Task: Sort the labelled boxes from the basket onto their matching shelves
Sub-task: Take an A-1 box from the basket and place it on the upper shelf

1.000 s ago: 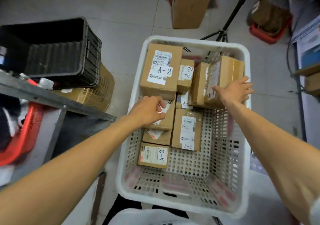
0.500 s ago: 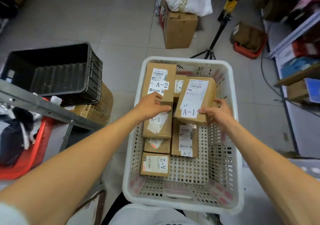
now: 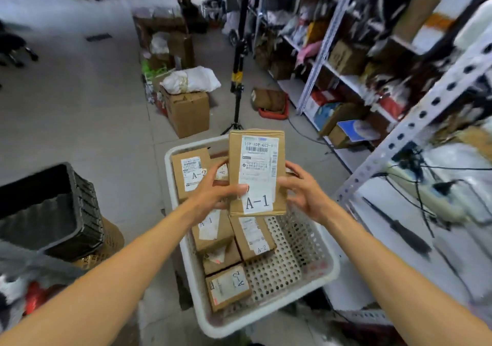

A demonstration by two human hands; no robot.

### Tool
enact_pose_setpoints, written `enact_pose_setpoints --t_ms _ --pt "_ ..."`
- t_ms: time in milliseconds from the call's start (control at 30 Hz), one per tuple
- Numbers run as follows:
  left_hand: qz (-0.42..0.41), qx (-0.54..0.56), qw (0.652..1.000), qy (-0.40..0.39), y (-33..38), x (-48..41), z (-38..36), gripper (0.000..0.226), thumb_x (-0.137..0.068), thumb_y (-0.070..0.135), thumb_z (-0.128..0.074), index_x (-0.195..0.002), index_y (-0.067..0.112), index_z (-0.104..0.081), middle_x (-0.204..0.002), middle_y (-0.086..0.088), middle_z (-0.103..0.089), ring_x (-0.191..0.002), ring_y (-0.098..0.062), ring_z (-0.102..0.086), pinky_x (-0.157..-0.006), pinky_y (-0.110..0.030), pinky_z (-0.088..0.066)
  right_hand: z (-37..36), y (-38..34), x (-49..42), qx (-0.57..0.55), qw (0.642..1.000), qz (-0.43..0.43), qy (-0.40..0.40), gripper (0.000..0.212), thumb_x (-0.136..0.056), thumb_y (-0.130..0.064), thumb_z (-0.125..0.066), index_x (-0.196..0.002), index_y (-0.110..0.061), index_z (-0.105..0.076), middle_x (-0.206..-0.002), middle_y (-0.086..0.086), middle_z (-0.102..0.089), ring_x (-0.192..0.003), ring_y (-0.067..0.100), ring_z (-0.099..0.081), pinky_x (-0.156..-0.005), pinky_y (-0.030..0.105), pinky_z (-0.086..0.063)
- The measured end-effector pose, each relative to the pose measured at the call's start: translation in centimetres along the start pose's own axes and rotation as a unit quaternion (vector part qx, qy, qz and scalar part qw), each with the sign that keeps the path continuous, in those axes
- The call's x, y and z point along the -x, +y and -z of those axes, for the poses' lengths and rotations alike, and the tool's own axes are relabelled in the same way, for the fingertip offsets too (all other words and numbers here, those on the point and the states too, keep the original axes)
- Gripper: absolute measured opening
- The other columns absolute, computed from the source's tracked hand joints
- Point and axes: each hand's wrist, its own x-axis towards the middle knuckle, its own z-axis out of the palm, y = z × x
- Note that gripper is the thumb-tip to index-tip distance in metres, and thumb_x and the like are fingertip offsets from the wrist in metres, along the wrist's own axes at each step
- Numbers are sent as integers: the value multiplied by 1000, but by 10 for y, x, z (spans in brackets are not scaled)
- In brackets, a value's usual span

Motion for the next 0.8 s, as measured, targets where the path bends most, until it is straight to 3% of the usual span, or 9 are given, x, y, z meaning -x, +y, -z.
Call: enact_pose_setpoints --t_ms 100,200,300,367,467,600,667,733,800 --pt "-7 -11 1000 -15 -1 13 -5 89 -72 8 -80 -142 37 -33 -96 1 -73 -97 -25 -69 -81 -47 -58 -1 0 31 42 992 11 119 23 -93 -33 -56 -105 -14 -59 -100 5 -62 -87 18 -58 -74 32 -45" --pt "-12 -32 999 -36 -4 29 -15 102 -58 20 -90 -140 42 -34 -108 -7 -71 -104 -27 -67 -86 -54 -54 12 18 66 133 968 9 215 22 -96 -29 -54 -104 -9 -57 -96 6 -57 -83 17 -53 -70 29 -43" --pt "-32 -61 996 -58 -2 44 -30 99 -49 34 -89 -130 54 -38 -117 -10 -66 -112 -27 -62 -90 -57 -51 38 41 102 362 914 -39 178 32 -90 -31 -63 -113 -9 -58 -107 5 -61 -95 17 -59 -76 26 -47" --pt "-46 -56 994 -83 3 56 -46 92 -57 29 -86 -130 53 -36 -112 -6 -70 -106 -23 -65 -89 -54 -53 56 55 125 456 875 -102 129 39 -88 -31 -65 -120 -9 -56 -116 6 -59 -100 18 -58 -81 27 -46" --pt "-73 -56 987 -130 7 72 -77 87 -71 17 -80 -136 48 -31 -100 4 -74 -97 -17 -70 -81 -45 -57 77 74 164 498 842 -174 109 40 -88 -33 -63 -119 -10 -53 -122 9 -56 -106 23 -57 -86 33 -46" --pt "-101 -60 981 -153 8 104 -134 80 -79 11 -74 -136 48 -32 -111 -2 -66 -93 -11 -69 -64 -25 -56 102 99 227 504 833 -199 114 44 -90 -30 -60 -123 -1 -51 -126 15 -54 -115 30 -52 -84 34 -41" --pt "-109 -58 976 -181 1 123 -166 83 -75 15 -80 -133 54 -35 -117 -7 -63 -97 -13 -69 -67 -25 -57 112 108 266 499 834 -215 99 32 -92 -25 -58 -111 0 -56 -113 19 -57 -115 35 -53 -79 35 -40" --pt "-128 -71 965 -217 -5 142 -200 80 -69 22 -82 -121 66 -40 -122 -8 -61 -103 -17 -67 -72 -28 -57 127 119 301 499 834 -208 107 8 -93 -22 -57 -90 -15 -53 -96 4 -52 -110 30 -55 -75 30 -36" --pt "-142 -91 956 -240 -14 160 -232 78 -65 24 -82 -113 69 -41 -121 -7 -58 -105 -19 -65 -73 -30 -57 145 134 337 504 822 -231 130 31 -95 -24 -56 -70 -23 -38 -80 -5 -44 -97 25 -55 -67 24 -35"
